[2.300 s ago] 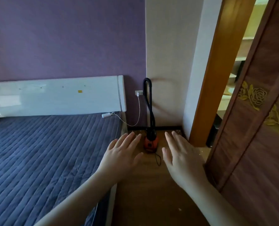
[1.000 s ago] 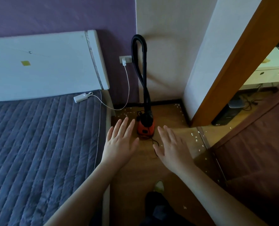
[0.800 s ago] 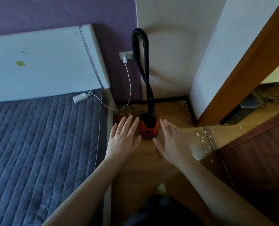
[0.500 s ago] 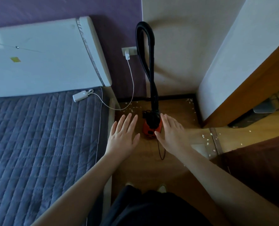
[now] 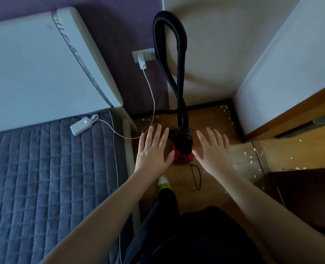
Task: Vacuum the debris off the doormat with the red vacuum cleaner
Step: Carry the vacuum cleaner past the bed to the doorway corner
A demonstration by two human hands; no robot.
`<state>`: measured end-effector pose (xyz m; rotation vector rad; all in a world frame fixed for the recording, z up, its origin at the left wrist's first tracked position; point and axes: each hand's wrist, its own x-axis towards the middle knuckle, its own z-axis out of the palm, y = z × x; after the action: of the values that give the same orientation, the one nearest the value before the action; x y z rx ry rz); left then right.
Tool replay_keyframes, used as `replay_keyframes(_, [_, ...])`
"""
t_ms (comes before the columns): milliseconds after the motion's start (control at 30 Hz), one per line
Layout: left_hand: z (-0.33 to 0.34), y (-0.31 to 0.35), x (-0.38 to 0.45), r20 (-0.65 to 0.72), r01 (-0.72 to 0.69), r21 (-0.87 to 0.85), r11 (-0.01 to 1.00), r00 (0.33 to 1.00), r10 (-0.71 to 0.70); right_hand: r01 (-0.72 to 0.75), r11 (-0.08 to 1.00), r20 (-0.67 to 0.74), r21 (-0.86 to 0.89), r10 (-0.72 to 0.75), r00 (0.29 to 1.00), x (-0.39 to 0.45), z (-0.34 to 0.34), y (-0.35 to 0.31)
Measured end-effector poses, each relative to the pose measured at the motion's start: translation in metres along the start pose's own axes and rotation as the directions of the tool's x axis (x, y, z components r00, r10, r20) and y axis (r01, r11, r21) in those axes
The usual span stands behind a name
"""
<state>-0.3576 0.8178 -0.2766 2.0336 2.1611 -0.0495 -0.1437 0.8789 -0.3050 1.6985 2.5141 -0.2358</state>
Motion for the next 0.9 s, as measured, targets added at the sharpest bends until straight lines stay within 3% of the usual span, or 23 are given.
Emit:
replay_keyframes(200, [0.024, -0.025, 0.065, 0.121, -0.060, 0.032, 0.998, 0.991, 0.056, -0.026, 1.000, 0.030, -0.006, 0.026, 0.999, 0.039, 0.019, 0.001])
replay_keyframes(333, [0.053, -0.023, 0.101, 0.097, -0.074, 0.040, 0.996, 0.993, 0.070, -0.024, 0.999, 0.069, 0.033, 0.021, 0.997, 0.066, 0.060, 0.009])
replay_keyframes(433, [0.087, -0.023, 0.139, 0.059, -0.054, 0.014, 0.998, 0.997, 0.053, -0.087, 0.992, 0.079, 0.090, 0.080, 0.994, 0.104, 0.114, 0.026])
replay_keyframes(600, [0.175, -0.016, 0.180, 0.042, -0.041, -0.030, 0.999, 0.998, 0.042, -0.106, 0.977, 0.232, 0.184, 0.062, 0.971, 0.155, 0.236, 0.036])
replay_keyframes(767, [0.256, -0.015, 0.195, 0.079, 0.010, -0.066, 0.998, 0.997, -0.005, -0.339, 0.890, 0.408, 0.304, 0.200, 0.891, 0.182, 0.353, 0.025])
replay_keyframes(900, [0.304, -0.019, 0.196, 0.110, 0.046, -0.100, 0.994, 0.993, -0.035, -0.374, 0.855, 0.421, 0.360, 0.208, 0.883, 0.198, 0.414, 0.025])
